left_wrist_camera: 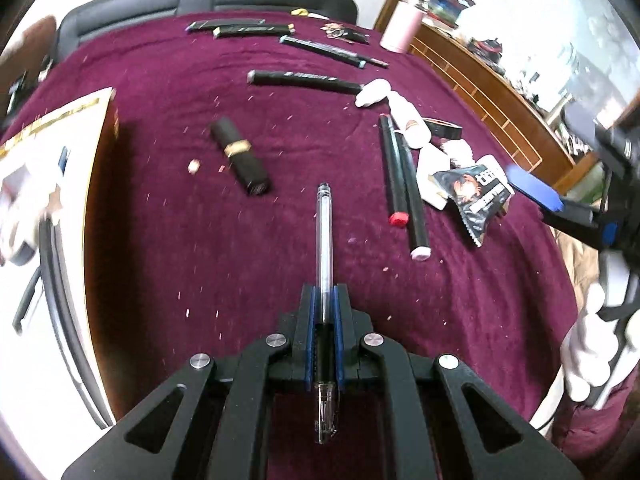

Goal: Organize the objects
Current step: 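Grasp a red-capped black marker with the right gripper while the left gripper holds the pen, then lower the pen and marker into the white tray, open both grippers, then move both grippers back over the table clutter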

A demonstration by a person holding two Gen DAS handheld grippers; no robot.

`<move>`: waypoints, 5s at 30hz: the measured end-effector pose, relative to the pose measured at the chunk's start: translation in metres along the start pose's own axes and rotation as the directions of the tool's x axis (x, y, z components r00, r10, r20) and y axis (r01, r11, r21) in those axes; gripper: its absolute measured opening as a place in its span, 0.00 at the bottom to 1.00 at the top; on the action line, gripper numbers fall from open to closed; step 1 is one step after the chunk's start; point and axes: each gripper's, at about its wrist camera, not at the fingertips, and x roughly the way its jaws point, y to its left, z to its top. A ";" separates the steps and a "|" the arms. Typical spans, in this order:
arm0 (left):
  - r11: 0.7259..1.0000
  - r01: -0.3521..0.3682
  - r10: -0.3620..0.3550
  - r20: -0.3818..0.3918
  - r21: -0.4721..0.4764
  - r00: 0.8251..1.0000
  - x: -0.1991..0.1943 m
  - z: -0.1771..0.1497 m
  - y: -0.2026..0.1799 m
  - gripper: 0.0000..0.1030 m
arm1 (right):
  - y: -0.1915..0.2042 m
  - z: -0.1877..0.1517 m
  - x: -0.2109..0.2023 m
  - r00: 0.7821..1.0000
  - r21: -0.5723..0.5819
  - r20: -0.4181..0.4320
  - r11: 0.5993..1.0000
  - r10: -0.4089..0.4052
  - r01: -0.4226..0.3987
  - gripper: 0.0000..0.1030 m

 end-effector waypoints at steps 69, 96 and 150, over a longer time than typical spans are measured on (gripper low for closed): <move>0.978 0.085 -0.033 0.260 -0.190 0.965 -0.097 -0.048 0.067 0.06 | 0.027 -0.004 0.154 0.766 -0.490 -0.073 0.692 -0.638 0.530 0.36; 0.899 -0.065 0.196 0.264 -0.434 0.944 -0.139 -0.068 0.197 0.06 | 0.140 -0.031 0.189 0.925 -0.173 -0.378 0.979 0.034 -0.106 0.13; 0.993 -0.046 0.069 0.218 -0.111 0.973 -0.070 0.026 0.028 0.43 | 0.019 -0.027 0.027 0.950 -0.090 0.139 0.952 -0.278 0.292 0.87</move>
